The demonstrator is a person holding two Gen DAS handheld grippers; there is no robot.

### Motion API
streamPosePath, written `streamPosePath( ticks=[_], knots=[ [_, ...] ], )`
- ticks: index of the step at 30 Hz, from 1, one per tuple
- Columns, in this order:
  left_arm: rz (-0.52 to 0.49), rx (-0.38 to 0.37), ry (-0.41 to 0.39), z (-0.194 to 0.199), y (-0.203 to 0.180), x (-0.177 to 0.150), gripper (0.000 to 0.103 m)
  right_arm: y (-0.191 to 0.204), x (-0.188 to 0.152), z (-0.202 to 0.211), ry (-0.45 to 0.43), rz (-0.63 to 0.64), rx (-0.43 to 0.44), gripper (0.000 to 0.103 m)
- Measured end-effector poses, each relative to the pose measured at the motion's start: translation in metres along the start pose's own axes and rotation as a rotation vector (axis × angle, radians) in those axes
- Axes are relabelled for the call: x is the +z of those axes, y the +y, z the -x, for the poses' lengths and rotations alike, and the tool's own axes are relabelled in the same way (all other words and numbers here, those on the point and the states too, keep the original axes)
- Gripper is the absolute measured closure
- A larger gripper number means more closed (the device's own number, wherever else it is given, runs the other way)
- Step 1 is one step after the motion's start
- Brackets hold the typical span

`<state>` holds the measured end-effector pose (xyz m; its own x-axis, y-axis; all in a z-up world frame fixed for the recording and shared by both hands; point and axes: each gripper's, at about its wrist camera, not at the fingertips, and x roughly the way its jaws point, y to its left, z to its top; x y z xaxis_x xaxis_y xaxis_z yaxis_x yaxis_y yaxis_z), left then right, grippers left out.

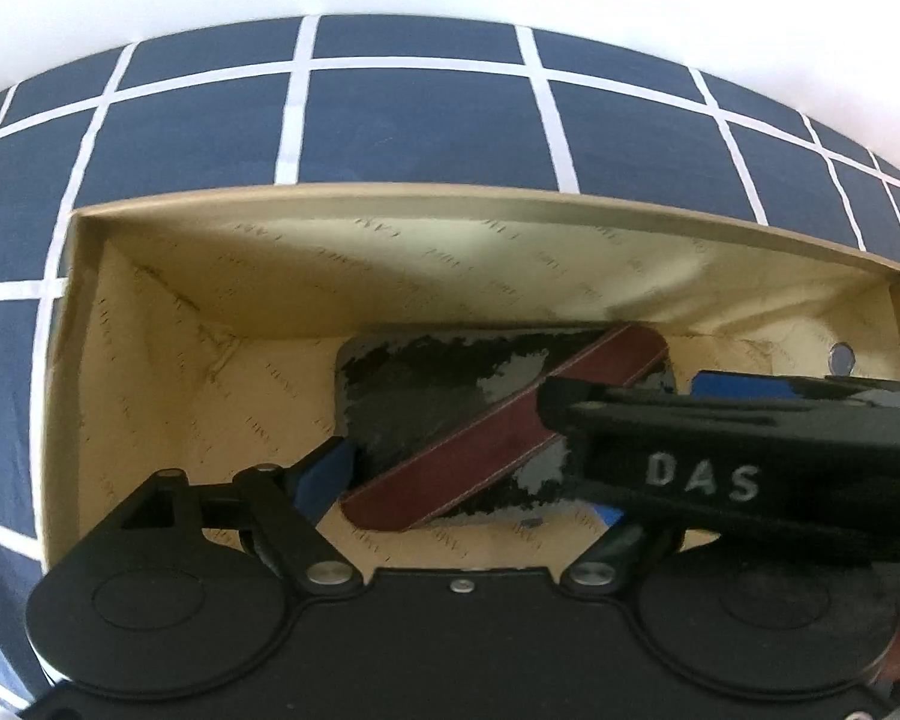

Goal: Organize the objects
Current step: 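Lower the phone case into the box and open the left gripper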

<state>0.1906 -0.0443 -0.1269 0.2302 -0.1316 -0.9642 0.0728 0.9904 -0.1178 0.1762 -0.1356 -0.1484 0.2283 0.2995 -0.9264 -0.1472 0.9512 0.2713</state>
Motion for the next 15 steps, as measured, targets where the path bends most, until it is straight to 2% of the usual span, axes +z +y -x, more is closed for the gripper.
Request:
streamPosePath(
  ticks=[12, 15],
  knots=[
    [0.017, 0.041, -0.052, 0.048, -0.003, -0.020, 0.007, 0.000, -0.009, 0.048, -0.055, 0.003, -0.002, 0.018],
    [0.012, 0.046, -0.068, 0.061, -0.008, -0.027, 0.004, -0.001, -0.016, 0.065, -0.079, 0.005, -0.009, 0.012]
  ],
)
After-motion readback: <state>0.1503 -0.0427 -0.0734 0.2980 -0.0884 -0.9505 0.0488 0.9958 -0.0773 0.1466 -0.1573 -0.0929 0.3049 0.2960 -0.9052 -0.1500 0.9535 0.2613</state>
